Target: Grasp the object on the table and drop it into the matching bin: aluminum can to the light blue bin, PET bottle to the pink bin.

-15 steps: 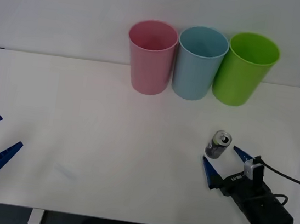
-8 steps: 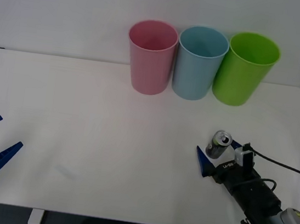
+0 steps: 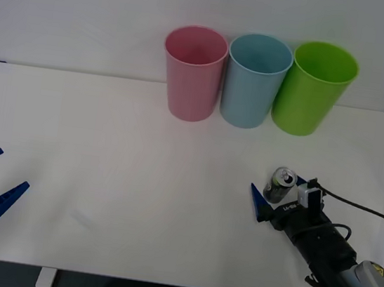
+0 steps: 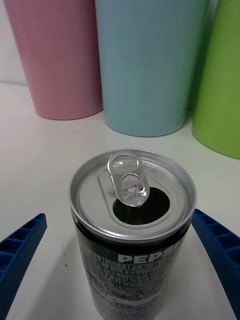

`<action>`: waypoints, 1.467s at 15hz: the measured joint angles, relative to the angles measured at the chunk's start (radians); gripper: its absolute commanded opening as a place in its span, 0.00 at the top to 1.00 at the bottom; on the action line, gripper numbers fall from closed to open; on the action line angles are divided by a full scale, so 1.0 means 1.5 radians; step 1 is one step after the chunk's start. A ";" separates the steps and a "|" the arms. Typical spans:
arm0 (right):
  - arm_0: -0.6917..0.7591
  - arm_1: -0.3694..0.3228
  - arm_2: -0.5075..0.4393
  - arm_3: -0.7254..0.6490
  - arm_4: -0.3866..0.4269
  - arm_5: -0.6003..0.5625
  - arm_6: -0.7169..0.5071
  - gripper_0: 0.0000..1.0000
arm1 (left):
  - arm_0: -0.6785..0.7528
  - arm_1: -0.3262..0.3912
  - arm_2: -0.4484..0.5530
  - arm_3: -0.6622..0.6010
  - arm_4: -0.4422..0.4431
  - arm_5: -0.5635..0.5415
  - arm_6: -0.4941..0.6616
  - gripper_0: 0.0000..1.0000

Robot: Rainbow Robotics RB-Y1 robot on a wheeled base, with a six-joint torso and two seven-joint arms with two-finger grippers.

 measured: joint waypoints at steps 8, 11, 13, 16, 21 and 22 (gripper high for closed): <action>0.001 0.000 -0.008 0.000 -0.006 -0.002 0.000 1.00 | 0.000 0.000 0.000 0.000 0.000 0.000 0.000 0.00; 0.001 0.001 -0.015 0.000 -0.006 -0.009 -0.003 1.00 | 0.000 0.000 0.000 0.000 0.000 0.000 0.000 0.00; 0.002 0.000 -0.025 0.000 -0.007 -0.020 -0.006 1.00 | 0.000 0.000 0.000 0.000 0.000 0.000 0.000 0.00; 0.009 0.000 -0.055 0.000 -0.007 -0.057 -0.013 1.00 | 0.000 0.000 0.000 0.000 0.000 0.000 0.000 0.00; 0.055 -0.009 -0.101 -0.068 0.005 -0.109 -0.107 1.00 | 0.000 0.000 0.000 0.000 0.000 0.000 0.000 0.00; 0.076 -0.014 -0.103 -0.107 0.008 -0.105 -0.137 1.00 | 0.000 0.000 0.000 0.000 0.000 0.000 0.000 0.00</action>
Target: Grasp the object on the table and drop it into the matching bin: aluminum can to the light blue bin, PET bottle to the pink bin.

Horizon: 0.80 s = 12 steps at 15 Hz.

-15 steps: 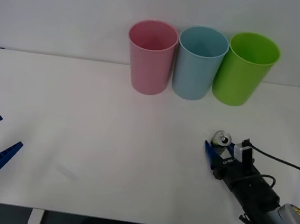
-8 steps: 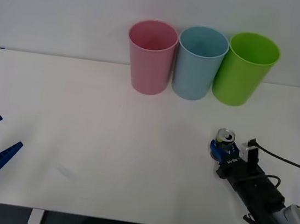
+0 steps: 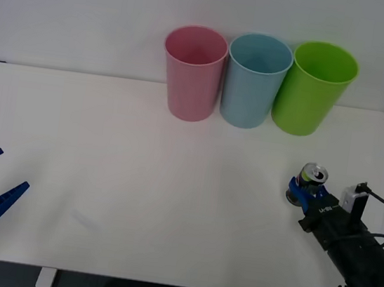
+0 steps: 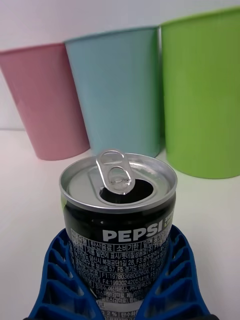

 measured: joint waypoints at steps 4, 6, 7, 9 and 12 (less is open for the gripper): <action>0.057 -0.022 -0.007 -0.134 0.012 0.011 -0.107 1.00 | 0.000 0.000 0.000 0.000 0.000 0.000 0.000 0.00; 0.061 -0.034 -0.013 -0.184 0.029 0.011 -0.153 1.00 | 0.000 0.000 0.000 0.000 0.000 0.000 0.000 0.00; 0.059 -0.039 -0.013 -0.205 0.039 0.012 -0.176 1.00 | 0.000 0.000 0.000 0.000 0.000 0.000 0.000 0.00; 0.045 -0.045 -0.014 -0.242 0.069 0.012 -0.225 1.00 | 0.000 0.000 0.000 0.000 0.000 0.000 0.000 0.00; -0.010 -0.048 -0.007 -0.251 0.119 0.010 -0.288 1.00 | 0.000 0.000 0.000 0.000 0.000 0.000 0.000 0.00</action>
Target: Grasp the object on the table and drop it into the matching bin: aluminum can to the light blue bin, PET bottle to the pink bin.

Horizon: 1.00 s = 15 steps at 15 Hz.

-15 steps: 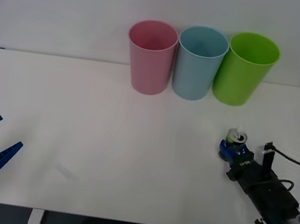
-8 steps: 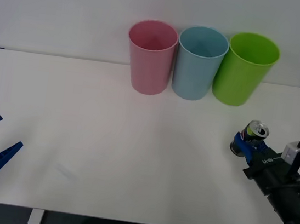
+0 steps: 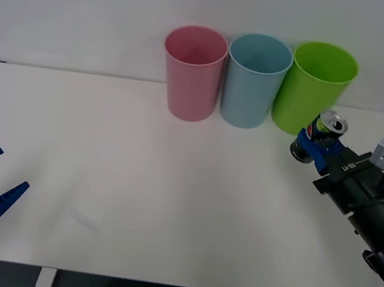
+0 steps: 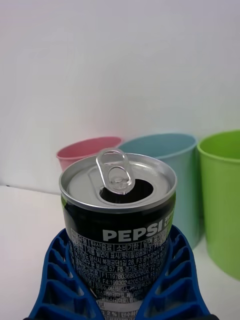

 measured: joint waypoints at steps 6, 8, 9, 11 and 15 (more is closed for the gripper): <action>-0.110 -0.004 0.018 0.018 0.091 0.000 -0.124 1.00 | 0.000 0.000 0.000 0.000 0.000 0.000 0.000 0.00; -0.161 -0.012 0.032 0.059 0.094 0.000 -0.127 1.00 | 0.000 0.000 0.000 0.000 0.000 0.000 0.000 0.00; -0.185 -0.014 0.034 0.080 0.102 0.000 -0.127 1.00 | 0.000 0.000 0.000 0.000 0.000 0.000 0.000 0.00; -0.242 -0.015 0.037 0.133 0.116 0.000 -0.127 1.00 | 0.000 0.000 0.000 0.000 0.000 0.000 0.000 0.00; -0.330 -0.014 0.038 0.223 0.127 0.003 -0.122 1.00 | 0.000 0.000 0.000 0.000 0.000 0.000 0.000 0.00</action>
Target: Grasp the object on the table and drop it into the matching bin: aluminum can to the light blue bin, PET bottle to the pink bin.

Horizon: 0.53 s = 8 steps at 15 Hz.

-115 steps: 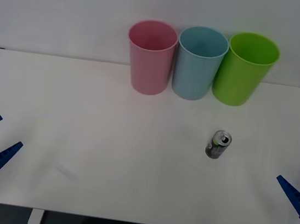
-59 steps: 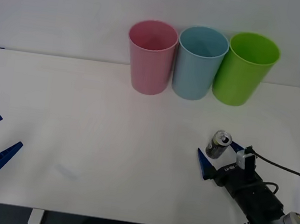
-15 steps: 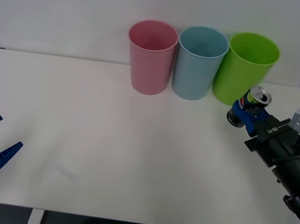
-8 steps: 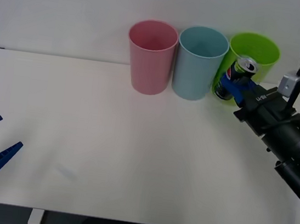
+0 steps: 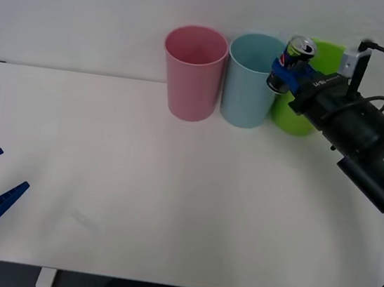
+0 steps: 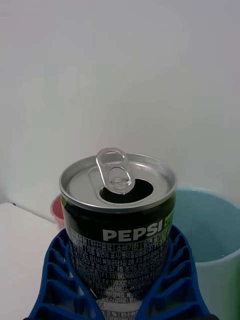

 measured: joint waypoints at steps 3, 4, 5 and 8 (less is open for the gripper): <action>-0.059 0.000 -0.001 0.060 0.007 0.003 0.001 1.00 | 0.000 0.000 0.000 0.000 0.000 0.000 0.000 0.00; -0.077 -0.001 -0.002 0.082 0.007 0.004 0.001 1.00 | 0.000 0.000 0.000 0.000 0.000 0.000 0.000 0.00; -0.096 0.000 -0.002 0.104 0.008 0.004 0.002 1.00 | 0.000 0.000 0.000 0.000 0.000 0.000 0.000 0.00; -0.158 0.003 -0.001 0.182 0.019 0.010 0.009 1.00 | 0.000 0.000 0.000 0.000 0.000 0.000 0.000 0.00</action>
